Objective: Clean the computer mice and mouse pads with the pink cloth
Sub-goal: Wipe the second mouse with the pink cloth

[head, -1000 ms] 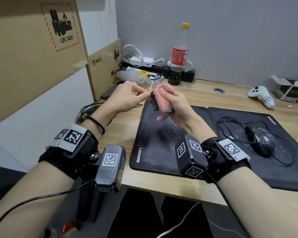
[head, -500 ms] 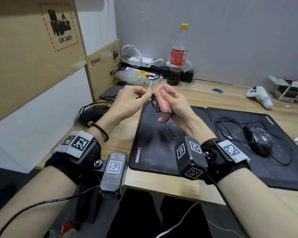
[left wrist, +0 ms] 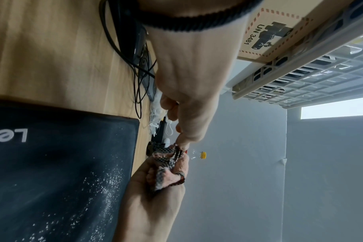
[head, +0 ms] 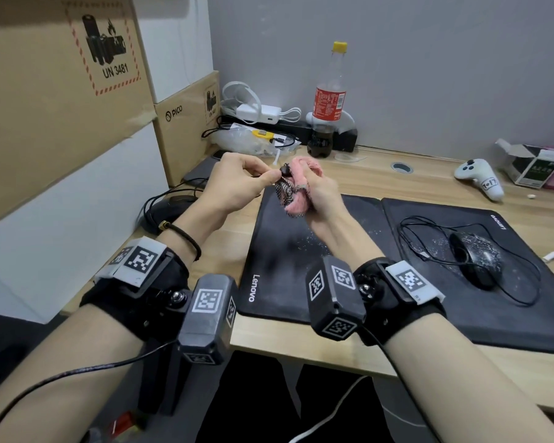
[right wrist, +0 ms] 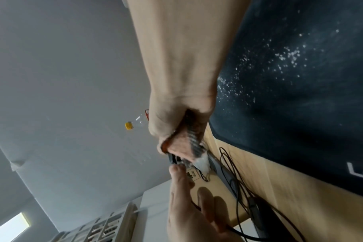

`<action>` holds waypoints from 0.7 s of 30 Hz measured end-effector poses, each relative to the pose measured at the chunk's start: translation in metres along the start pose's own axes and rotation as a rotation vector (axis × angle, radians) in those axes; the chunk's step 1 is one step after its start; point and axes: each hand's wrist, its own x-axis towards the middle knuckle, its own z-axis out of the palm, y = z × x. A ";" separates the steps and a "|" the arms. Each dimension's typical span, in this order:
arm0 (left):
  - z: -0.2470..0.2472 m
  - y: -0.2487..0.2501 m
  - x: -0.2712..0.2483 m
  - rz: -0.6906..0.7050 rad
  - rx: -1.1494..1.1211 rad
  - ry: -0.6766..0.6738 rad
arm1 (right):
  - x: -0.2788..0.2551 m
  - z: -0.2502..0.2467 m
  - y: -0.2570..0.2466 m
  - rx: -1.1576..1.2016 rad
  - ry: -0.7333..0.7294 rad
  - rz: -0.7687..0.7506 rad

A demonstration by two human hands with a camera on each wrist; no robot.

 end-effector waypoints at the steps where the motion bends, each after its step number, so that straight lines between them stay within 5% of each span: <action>1: -0.001 0.000 -0.001 -0.008 -0.013 0.011 | 0.001 0.000 0.002 0.048 0.047 0.023; 5: -0.012 -0.005 -0.002 -0.043 -0.072 0.060 | 0.002 -0.006 0.002 0.115 0.063 0.077; 16: -0.005 -0.005 -0.004 -0.164 -0.137 -0.106 | -0.015 -0.004 -0.007 -0.017 -0.387 0.019; 21: -0.004 -0.006 -0.007 -0.163 -0.157 -0.176 | -0.016 0.003 -0.005 -0.126 -0.368 -0.007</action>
